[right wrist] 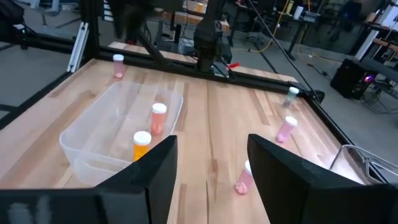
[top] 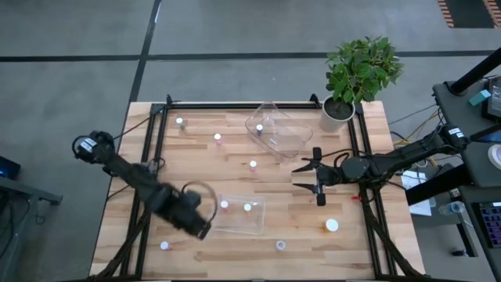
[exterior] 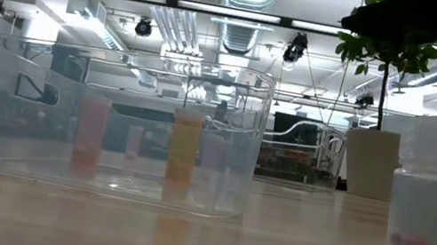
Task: Pick and place medicine bottles into bin by pill shape (circle, oval)
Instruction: Put the bottom purple tablet bottle into the bottom transparent bin
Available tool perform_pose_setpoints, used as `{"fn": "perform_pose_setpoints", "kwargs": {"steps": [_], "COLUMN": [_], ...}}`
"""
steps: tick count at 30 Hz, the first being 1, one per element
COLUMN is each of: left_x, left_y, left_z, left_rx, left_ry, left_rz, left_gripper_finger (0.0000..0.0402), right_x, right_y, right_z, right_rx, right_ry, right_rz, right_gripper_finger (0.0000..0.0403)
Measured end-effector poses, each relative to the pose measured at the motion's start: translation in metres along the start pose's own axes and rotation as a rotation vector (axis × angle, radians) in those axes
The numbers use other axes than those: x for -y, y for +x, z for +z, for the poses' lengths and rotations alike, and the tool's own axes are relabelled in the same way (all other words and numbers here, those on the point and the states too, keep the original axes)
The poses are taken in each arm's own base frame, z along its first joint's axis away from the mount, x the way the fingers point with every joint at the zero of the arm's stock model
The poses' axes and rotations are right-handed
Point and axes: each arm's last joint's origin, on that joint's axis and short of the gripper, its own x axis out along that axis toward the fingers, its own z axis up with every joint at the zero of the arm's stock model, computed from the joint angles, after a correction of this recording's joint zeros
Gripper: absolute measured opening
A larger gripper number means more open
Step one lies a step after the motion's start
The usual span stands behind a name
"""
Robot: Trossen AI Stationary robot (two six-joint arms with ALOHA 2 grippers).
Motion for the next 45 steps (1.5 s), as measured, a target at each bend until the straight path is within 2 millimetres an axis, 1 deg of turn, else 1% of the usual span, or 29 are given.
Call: {"fn": "perform_pose_setpoints", "kwargs": {"steps": [4,6,8,11,14,17,21,26,29,33,37,41,45], "left_x": [-0.010,-0.015,-0.023,-0.034,-0.041,-0.048,-0.051,-0.054,-0.053,-0.054,-0.055,-0.057,-0.058], "left_y": [0.011,0.014,0.017,0.024,0.034,0.044,0.054,0.066,0.077,0.089,0.095,0.096,0.097], "left_z": [-0.032,-0.045,-0.055,-0.064,-0.069,-0.072,-0.077,-0.083,-0.086,-0.086,-0.085,-0.086,-0.085], "left_rx": [-0.021,-0.016,0.016,0.063,0.081,0.081,0.055,0.057,0.045,0.057,0.058,0.055,0.058], "left_ry": [-0.111,-0.137,-0.154,-0.186,-0.193,-0.202,-0.186,-0.161,-0.158,-0.154,-0.153,-0.151,-0.152], "left_rz": [0.052,0.074,0.111,0.140,0.153,0.162,0.140,0.178,0.215,0.253,0.268,0.272,0.277], "left_gripper_finger": [0.0147,0.0155,0.0168,0.0192,0.0213,0.0221,0.0221,0.0221,0.0221,0.0221,0.0221,0.0203,0.0165], "right_x": [0.000,0.000,0.000,0.001,0.001,0.001,0.001,0.001,0.001,0.001,0.001,0.001,0.001], "right_y": [0.000,0.000,0.000,0.000,0.000,0.000,0.000,0.000,0.000,0.000,0.000,0.000,0.000], "right_z": [0.000,0.001,0.002,0.004,0.006,0.006,0.005,0.005,0.005,0.005,0.005,0.005,0.005], "right_rx": [0.000,0.003,0.006,0.016,0.021,0.020,0.018,0.017,0.015,0.015,0.015,0.014,0.014], "right_ry": [-0.007,-0.009,-0.011,-0.009,-0.007,-0.007,-0.008,-0.009,-0.012,-0.014,-0.015,-0.016,-0.016], "right_rz": [0.000,0.000,0.000,0.001,0.001,0.001,0.002,0.002,0.002,0.002,0.002,0.002,0.002], "right_gripper_finger": [0.0187,0.0187,0.0187,0.0187,0.0187,0.0187,0.0187,0.0187,0.0187,0.0187,0.0187,0.0187,0.0187]}}
